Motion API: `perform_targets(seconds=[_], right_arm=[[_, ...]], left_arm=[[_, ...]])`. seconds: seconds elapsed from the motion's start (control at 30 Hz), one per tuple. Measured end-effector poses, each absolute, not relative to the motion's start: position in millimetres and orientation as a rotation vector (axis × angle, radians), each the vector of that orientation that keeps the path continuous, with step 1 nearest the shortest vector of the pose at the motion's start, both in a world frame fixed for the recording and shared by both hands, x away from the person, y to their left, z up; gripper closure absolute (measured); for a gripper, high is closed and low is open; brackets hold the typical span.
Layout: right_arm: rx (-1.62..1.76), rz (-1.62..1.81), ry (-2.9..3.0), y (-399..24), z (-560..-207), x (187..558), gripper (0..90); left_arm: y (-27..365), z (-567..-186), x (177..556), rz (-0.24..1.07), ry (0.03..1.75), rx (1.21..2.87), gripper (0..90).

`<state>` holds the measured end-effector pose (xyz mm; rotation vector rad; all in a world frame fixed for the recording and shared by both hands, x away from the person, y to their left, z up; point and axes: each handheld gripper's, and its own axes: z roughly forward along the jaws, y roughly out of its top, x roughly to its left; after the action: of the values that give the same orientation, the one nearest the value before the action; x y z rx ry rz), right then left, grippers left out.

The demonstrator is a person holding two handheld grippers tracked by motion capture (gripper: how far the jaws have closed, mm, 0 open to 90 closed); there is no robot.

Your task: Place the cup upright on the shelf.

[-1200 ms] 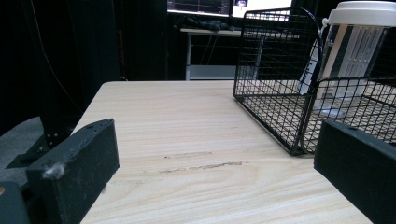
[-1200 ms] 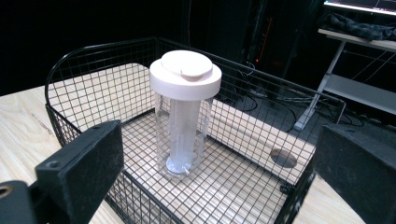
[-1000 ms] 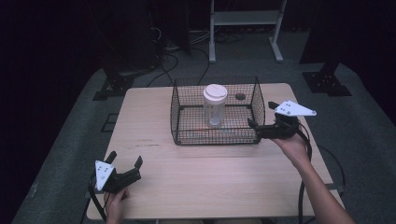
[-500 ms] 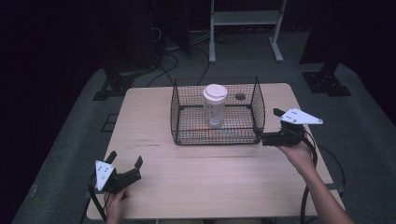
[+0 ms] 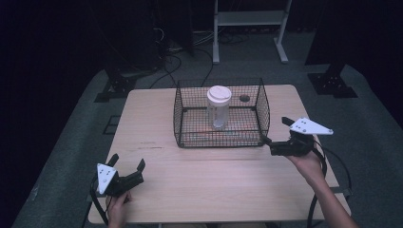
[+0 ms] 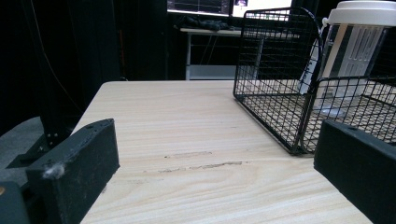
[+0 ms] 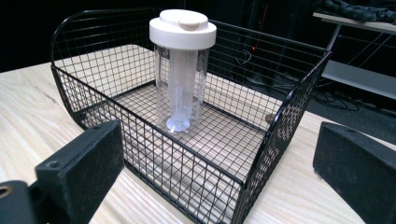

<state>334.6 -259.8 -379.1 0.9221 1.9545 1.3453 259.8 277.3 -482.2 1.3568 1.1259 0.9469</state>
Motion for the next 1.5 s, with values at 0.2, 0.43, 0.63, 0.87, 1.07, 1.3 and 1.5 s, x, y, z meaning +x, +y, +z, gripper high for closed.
perform_targets(seconds=[0.2, 0.43, 0.63, 0.87, 1.07, 1.3, 1.5], right_arm=[[0.936, 1.344, 1.950, -265, -387, 329, 1.4], [0.951, 1.338, 1.953, -272, -396, 320, 1.4], [0.966, 1.336, 1.953, -277, -403, 314, 1.4], [0.986, 1.332, 1.956, -281, -413, 308, 1.4], [1.006, 1.337, 1.954, -284, -421, 304, 1.4], [1.017, 1.338, 1.944, -290, -427, 298, 1.4], [1.025, 1.335, 1.938, -292, -434, 291, 1.4]], left_arm=[[278, -482, 260, 0.946, 1.126, 1.360, 0.0], [277, -482, 260, 0.947, 1.126, 1.358, 0.0], [277, -482, 260, 0.949, 1.128, 1.358, 0.0], [277, -482, 260, 0.950, 1.126, 1.362, 0.0], [277, -482, 260, 0.950, 1.126, 1.363, 0.0], [277, -482, 260, 0.952, 1.125, 1.363, 0.0], [277, -482, 260, 0.952, 1.125, 1.364, 0.0]])
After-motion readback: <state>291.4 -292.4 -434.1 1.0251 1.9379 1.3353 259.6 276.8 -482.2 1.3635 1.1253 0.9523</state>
